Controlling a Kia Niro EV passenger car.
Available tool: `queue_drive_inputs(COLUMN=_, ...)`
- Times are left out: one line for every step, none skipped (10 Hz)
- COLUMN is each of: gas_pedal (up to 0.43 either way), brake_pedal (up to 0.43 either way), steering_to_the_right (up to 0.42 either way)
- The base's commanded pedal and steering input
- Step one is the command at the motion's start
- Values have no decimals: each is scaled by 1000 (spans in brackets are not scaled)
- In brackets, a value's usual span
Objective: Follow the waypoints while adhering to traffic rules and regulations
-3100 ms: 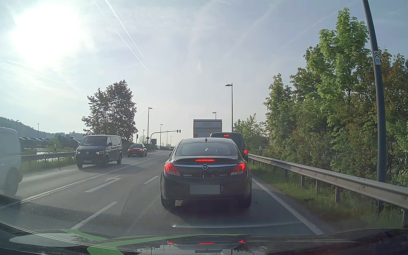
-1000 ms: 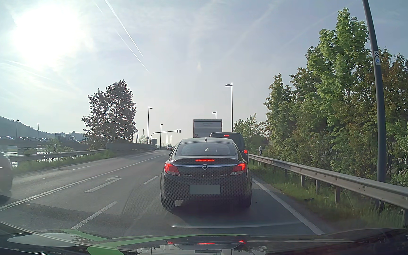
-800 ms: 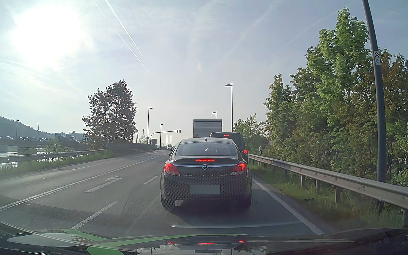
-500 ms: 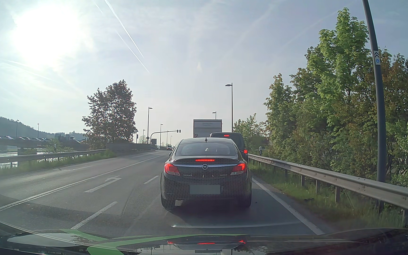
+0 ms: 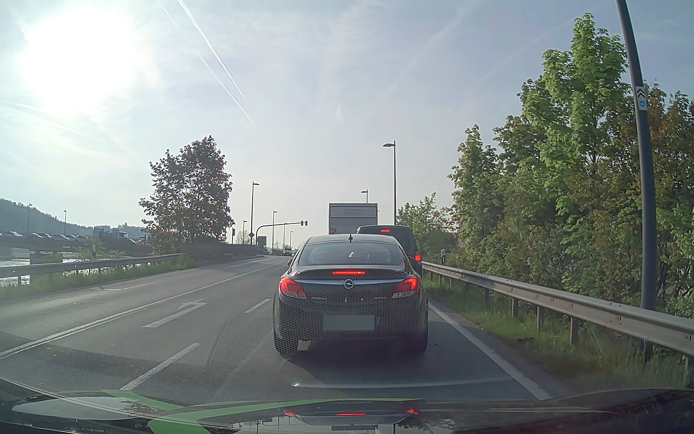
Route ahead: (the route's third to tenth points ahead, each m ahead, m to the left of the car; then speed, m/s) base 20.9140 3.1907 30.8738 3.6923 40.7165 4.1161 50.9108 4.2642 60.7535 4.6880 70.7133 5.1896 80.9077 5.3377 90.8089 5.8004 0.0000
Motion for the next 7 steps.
queue_drive_inputs(gas_pedal=0, brake_pedal=268, steering_to_the_right=-1)
queue_drive_inputs(gas_pedal=0, brake_pedal=268, steering_to_the_right=-1)
queue_drive_inputs(gas_pedal=0, brake_pedal=268, steering_to_the_right=0)
queue_drive_inputs(gas_pedal=0, brake_pedal=268, steering_to_the_right=-1)
queue_drive_inputs(gas_pedal=0, brake_pedal=268, steering_to_the_right=-1)
queue_drive_inputs(gas_pedal=0, brake_pedal=268, steering_to_the_right=0)
queue_drive_inputs(gas_pedal=0, brake_pedal=268, steering_to_the_right=-1)
